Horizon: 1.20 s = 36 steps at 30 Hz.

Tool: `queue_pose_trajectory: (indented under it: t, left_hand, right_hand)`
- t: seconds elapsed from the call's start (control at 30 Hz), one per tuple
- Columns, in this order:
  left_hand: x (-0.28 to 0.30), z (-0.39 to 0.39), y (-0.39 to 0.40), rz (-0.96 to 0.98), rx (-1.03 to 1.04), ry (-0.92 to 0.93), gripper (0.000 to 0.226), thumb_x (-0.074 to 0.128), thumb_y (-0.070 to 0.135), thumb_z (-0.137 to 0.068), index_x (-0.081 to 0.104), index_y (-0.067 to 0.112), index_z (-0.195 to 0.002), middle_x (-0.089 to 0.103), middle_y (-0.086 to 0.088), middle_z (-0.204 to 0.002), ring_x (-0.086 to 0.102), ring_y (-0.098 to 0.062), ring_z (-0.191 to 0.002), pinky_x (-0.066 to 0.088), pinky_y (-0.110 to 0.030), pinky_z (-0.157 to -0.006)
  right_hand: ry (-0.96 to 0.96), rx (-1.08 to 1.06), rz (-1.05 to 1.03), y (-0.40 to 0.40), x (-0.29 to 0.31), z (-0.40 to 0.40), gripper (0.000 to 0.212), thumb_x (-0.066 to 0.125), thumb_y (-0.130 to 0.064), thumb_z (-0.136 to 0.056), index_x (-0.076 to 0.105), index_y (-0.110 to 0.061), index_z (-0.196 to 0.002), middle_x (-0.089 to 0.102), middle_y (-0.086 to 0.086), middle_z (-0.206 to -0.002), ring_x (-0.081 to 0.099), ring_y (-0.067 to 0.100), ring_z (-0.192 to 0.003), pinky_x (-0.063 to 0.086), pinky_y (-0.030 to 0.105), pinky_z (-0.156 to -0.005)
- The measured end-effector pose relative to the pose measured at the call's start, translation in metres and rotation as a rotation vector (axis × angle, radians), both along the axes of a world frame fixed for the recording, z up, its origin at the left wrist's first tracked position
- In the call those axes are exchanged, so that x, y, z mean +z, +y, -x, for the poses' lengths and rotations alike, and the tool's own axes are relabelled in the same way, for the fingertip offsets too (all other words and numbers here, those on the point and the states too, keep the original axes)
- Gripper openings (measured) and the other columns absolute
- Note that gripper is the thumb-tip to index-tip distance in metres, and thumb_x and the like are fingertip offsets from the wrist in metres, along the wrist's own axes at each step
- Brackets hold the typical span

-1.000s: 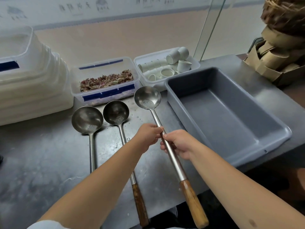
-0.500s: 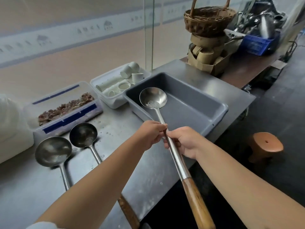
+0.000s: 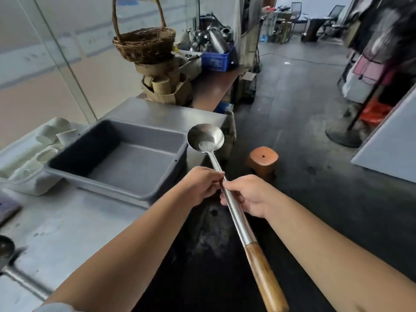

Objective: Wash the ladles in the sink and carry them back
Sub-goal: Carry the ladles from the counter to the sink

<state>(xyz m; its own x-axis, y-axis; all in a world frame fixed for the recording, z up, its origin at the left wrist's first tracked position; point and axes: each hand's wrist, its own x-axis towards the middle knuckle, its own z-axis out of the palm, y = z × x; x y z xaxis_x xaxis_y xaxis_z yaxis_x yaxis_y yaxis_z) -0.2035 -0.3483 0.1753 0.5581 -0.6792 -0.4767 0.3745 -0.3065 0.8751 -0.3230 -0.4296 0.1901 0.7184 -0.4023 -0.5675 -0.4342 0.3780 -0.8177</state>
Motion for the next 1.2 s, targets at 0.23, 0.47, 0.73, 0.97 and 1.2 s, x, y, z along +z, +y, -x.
queue_pose_trajectory:
  t: [0.23,0.47,0.73,0.97,1.2]
  left_hand:
    - [-0.004,0.131,-0.105,0.042,-0.225,0.087,0.007,0.06,0.002,-0.091,0.065,-0.002,-0.087,0.068,-0.013,-0.077,0.068,-0.015,-0.063,0.055,-0.023,-0.056]
    - [0.002,0.282,-0.192,0.04,-0.517,0.073,0.009,0.061,0.002,-0.091,0.064,-0.003,-0.085,0.065,-0.013,-0.078,0.066,-0.012,-0.059,0.053,-0.02,-0.05]
    - [0.0,0.439,-0.26,0.018,-0.863,0.097,0.008,0.061,0.0,-0.09,0.062,-0.004,-0.083,0.063,-0.017,-0.08,0.063,-0.02,-0.067,0.059,-0.024,-0.054]
    - [-0.01,0.566,-0.311,-0.02,-1.161,0.079,0.016,0.064,-0.001,-0.089,0.061,-0.001,-0.073,0.062,-0.013,-0.066,0.063,-0.014,-0.048,0.054,-0.021,-0.044]
    - [-0.012,0.695,-0.355,-0.018,-1.545,0.135,0.009,0.058,-0.002,-0.09,0.067,-0.003,-0.091,0.071,-0.01,-0.077,0.07,-0.014,-0.064,0.056,-0.022,-0.055]
  right_hand:
    - [0.018,-0.245,0.02,-0.072,0.002,0.152,0.02,0.062,-0.016,-0.094,0.063,0.004,-0.099,0.068,0.017,-0.072,0.068,0.024,-0.063,0.055,0.026,-0.052]
    - [0.027,-0.554,0.063,-0.112,0.009,0.31,0.017,0.061,-0.011,-0.094,0.062,0.005,-0.1,0.069,0.018,-0.075,0.069,0.023,-0.061,0.055,0.026,-0.05]
    - [0.044,-0.894,0.075,-0.127,0.004,0.458,0.014,0.059,-0.01,-0.094,0.064,0.003,-0.098,0.07,0.016,-0.076,0.07,0.022,-0.064,0.054,0.026,-0.053]
    - [0.071,-1.191,0.071,-0.141,-0.008,0.564,0.007,0.06,-0.008,-0.093,0.06,-0.002,-0.089,0.069,0.016,-0.074,0.07,0.023,-0.061,0.055,0.027,-0.054]
    - [0.127,-1.533,0.09,-0.152,-0.01,0.662,0.009,0.065,-0.008,-0.089,0.067,0.0,-0.084,0.072,0.014,-0.071,0.069,0.025,-0.064,0.06,0.038,-0.068]
